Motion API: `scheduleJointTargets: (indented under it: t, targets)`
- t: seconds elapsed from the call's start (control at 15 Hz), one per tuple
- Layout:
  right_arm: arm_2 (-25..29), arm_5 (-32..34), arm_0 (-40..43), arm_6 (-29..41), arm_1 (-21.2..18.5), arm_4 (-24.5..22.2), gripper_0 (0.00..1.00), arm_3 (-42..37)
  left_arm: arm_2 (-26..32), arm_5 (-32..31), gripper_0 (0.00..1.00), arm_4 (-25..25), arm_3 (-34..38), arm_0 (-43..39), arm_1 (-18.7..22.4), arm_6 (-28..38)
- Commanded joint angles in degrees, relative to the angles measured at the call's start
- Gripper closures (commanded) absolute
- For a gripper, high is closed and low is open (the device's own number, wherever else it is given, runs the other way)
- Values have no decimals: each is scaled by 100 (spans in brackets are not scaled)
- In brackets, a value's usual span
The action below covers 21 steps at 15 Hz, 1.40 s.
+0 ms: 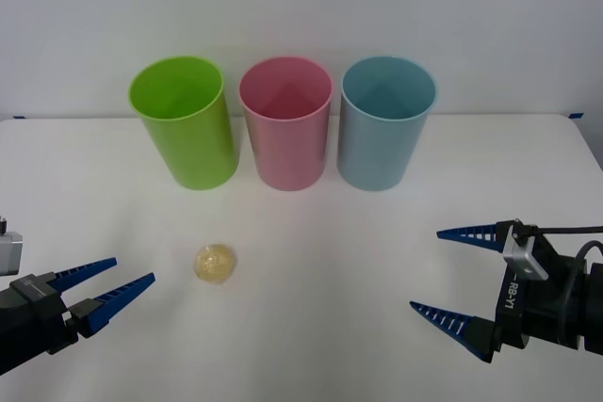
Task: Put cans in the blue bin and PET bottles in the pink bin and trash in the green bin.
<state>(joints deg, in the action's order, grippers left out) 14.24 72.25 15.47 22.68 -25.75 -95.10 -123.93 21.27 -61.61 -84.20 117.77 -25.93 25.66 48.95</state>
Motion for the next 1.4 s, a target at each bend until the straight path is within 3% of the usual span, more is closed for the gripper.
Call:
scheduleJointTargets:
  t: [0.07,1.4]
  targets:
    - [0,0,0,0,0,0,0,0,0,0,0,0,0,0,0,0]
    - [0,0,0,0,0,0,0,0,0,0,0,0,0,0,0,0]
